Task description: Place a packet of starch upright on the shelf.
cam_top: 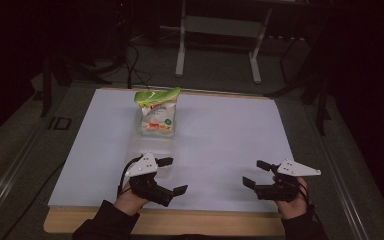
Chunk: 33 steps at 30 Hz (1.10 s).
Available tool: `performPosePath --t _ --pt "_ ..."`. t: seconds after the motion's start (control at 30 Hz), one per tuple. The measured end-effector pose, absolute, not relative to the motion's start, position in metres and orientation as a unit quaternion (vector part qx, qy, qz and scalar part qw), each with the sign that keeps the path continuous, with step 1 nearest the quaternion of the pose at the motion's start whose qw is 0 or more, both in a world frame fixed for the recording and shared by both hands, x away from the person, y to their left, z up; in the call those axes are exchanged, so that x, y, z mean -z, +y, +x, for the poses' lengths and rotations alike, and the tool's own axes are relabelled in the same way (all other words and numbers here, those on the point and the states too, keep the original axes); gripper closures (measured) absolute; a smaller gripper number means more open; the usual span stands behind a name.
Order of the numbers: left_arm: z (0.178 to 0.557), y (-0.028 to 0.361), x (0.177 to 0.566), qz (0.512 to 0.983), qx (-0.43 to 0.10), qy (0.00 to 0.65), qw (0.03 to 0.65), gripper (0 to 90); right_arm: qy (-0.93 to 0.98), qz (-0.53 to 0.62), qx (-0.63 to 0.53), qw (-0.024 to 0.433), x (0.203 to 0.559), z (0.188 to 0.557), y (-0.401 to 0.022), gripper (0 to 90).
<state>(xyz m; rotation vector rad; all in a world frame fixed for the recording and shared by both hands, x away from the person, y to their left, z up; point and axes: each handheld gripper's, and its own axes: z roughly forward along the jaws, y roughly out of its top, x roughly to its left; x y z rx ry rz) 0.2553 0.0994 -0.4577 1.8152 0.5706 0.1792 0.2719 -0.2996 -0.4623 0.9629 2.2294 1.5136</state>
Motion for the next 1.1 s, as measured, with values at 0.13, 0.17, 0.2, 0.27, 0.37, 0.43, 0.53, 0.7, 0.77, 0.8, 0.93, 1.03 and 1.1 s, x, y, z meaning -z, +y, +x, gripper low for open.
performPosePath --t 0.13,0.17,0.2,0.27,0.37,0.43,0.53,0.7,0.77,0.8,0.93,1.03,1.1 --pt "0.251 0.089 0.467 0.790 -0.066 0.231 0.564 1.7 0.773 0.334 -0.521 0.138 0.465 0.273 -0.300 13.9" --pt "0.250 0.087 0.469 0.793 -0.064 0.226 0.562 1.7 0.775 0.334 -0.519 0.136 0.468 0.273 -0.300 13.9" --pt "0.249 0.085 0.470 0.795 -0.063 0.224 0.560 1.7 0.777 0.332 -0.516 0.138 0.469 0.272 -0.299 13.9" --pt "0.248 0.082 0.473 0.796 -0.060 0.221 0.561 1.7 0.782 0.330 -0.511 0.140 0.470 0.272 -0.298 13.9" --pt "0.247 0.078 0.479 0.796 -0.059 0.218 0.562 1.7 0.781 0.329 -0.512 0.140 0.472 0.273 -0.297 13.9" --pt "0.245 0.075 0.484 0.802 -0.061 0.212 0.555 1.6 0.780 0.330 -0.513 0.140 0.472 0.273 -0.297 14.0" --pt "0.243 0.071 0.492 0.812 -0.056 0.201 0.546 1.7 0.782 0.327 -0.513 0.139 0.473 0.273 -0.297 14.0" --pt "0.241 0.065 0.504 0.824 -0.059 0.183 0.533 1.7 0.784 0.326 -0.510 0.133 0.475 0.274 -0.296 14.0" --pt "0.241 0.062 0.508 0.830 -0.052 0.181 0.525 1.7 0.785 0.325 -0.511 0.132 0.476 0.274 -0.297 14.0" --pt "0.241 0.062 0.509 0.831 -0.048 0.180 0.525 1.7 0.784 0.325 -0.511 0.132 0.476 0.274 -0.297 14.0" --pt "0.243 0.062 0.512 0.831 -0.038 0.186 0.524 1.6 0.784 0.326 -0.512 0.132 0.476 0.274 -0.297 14.0" --pt "0.243 0.062 0.514 0.831 -0.036 0.189 0.522 1.6 0.784 0.326 -0.513 0.131 0.476 0.274 -0.297 14.0" --pt "0.243 0.062 0.514 0.831 -0.034 0.188 0.522 1.6 0.784 0.325 -0.512 0.130 0.476 0.274 -0.297 14.0"
